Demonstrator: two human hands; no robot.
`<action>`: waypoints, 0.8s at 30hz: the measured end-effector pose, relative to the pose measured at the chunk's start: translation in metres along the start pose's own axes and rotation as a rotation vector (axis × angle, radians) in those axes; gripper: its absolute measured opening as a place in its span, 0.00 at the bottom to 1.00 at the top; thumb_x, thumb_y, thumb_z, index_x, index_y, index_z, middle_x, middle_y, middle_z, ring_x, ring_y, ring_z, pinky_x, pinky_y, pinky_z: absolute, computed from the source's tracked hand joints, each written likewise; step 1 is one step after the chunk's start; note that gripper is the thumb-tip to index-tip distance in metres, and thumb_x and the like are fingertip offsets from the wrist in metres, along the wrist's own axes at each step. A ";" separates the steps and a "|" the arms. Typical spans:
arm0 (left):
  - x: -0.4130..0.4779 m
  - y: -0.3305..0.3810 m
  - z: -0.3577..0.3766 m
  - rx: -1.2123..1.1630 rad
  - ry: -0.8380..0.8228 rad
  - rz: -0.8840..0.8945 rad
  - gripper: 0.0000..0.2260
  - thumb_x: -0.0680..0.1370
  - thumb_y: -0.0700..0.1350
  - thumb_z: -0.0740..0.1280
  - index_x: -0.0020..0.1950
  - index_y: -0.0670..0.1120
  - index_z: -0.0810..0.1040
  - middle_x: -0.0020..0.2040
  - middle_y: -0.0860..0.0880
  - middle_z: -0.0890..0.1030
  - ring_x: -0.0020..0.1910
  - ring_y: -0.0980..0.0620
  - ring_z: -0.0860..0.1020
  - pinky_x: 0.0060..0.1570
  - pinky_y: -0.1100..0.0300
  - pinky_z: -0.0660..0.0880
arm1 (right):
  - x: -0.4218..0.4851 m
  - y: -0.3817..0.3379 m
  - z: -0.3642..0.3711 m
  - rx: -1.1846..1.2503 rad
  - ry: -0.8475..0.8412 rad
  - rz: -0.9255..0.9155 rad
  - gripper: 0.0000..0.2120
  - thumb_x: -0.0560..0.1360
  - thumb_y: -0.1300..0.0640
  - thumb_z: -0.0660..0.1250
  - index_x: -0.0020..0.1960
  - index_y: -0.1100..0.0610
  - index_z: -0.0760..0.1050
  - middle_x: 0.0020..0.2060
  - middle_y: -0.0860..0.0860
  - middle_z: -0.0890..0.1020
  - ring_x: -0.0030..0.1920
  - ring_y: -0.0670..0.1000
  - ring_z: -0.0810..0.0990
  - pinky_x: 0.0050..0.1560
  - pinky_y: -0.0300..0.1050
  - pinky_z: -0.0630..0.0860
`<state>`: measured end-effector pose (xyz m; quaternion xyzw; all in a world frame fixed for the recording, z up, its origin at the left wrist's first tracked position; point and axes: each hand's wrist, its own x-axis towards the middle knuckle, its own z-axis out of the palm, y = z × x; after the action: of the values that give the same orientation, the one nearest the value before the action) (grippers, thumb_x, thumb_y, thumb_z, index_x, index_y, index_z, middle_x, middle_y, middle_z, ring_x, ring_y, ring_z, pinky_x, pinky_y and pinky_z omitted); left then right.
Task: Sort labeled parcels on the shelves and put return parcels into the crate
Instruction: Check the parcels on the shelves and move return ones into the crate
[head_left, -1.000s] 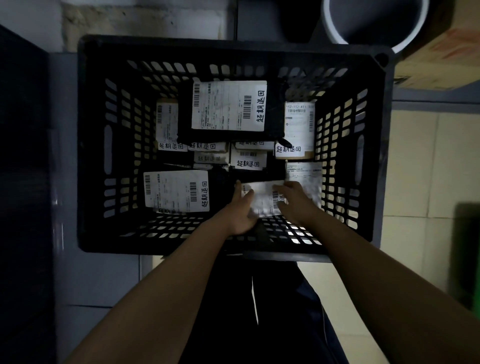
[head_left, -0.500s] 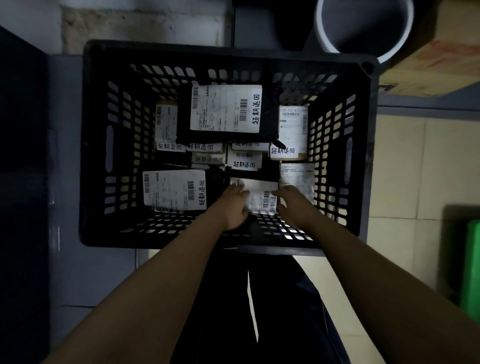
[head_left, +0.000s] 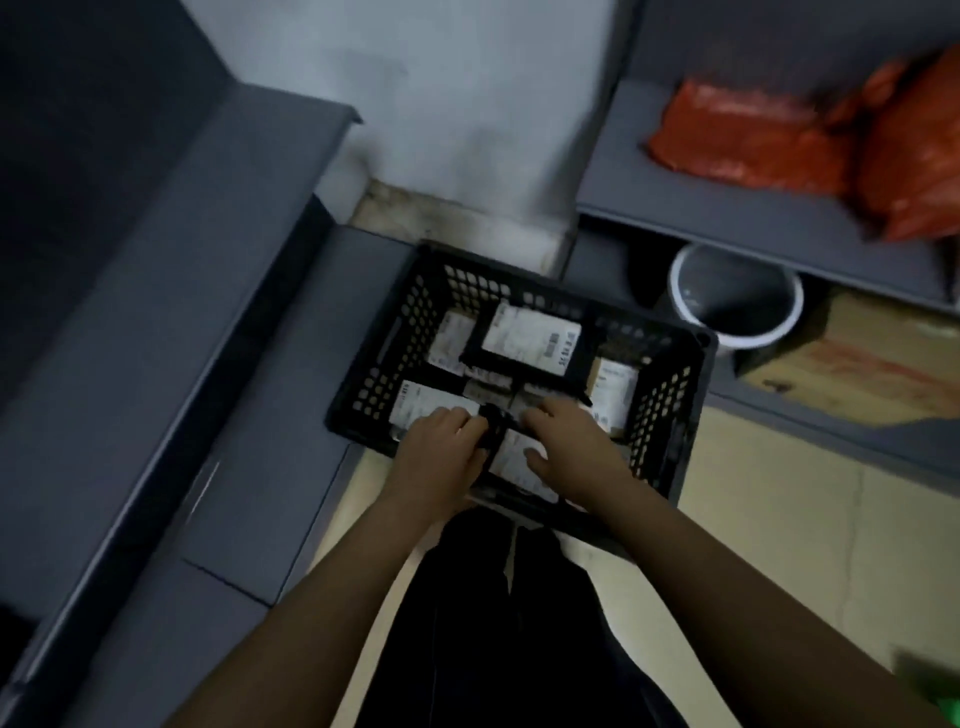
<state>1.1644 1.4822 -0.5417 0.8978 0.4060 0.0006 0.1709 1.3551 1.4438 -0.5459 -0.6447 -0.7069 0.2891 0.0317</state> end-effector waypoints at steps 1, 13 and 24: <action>-0.013 0.001 -0.015 0.021 0.056 -0.024 0.09 0.68 0.40 0.71 0.47 0.42 0.79 0.39 0.45 0.78 0.37 0.44 0.76 0.32 0.54 0.71 | -0.001 -0.016 -0.011 -0.027 0.025 -0.067 0.13 0.76 0.57 0.66 0.60 0.57 0.73 0.56 0.56 0.73 0.56 0.58 0.72 0.52 0.50 0.71; -0.264 -0.002 -0.139 0.271 0.481 -0.709 0.16 0.75 0.52 0.59 0.54 0.44 0.78 0.48 0.45 0.77 0.47 0.43 0.75 0.46 0.51 0.71 | -0.029 -0.251 -0.057 -0.192 0.118 -0.851 0.14 0.72 0.57 0.72 0.56 0.58 0.78 0.53 0.55 0.77 0.53 0.58 0.76 0.54 0.52 0.74; -0.565 0.070 -0.181 0.513 0.739 -1.157 0.16 0.75 0.50 0.62 0.59 0.43 0.76 0.52 0.45 0.77 0.51 0.44 0.75 0.49 0.52 0.71 | -0.178 -0.512 0.026 -0.180 0.015 -1.452 0.15 0.77 0.54 0.66 0.63 0.54 0.74 0.58 0.49 0.72 0.60 0.52 0.70 0.63 0.47 0.67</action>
<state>0.8114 1.0828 -0.2719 0.4926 0.8337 0.1179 -0.2199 0.9169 1.2681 -0.2793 -0.0158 -0.9770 0.1316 0.1673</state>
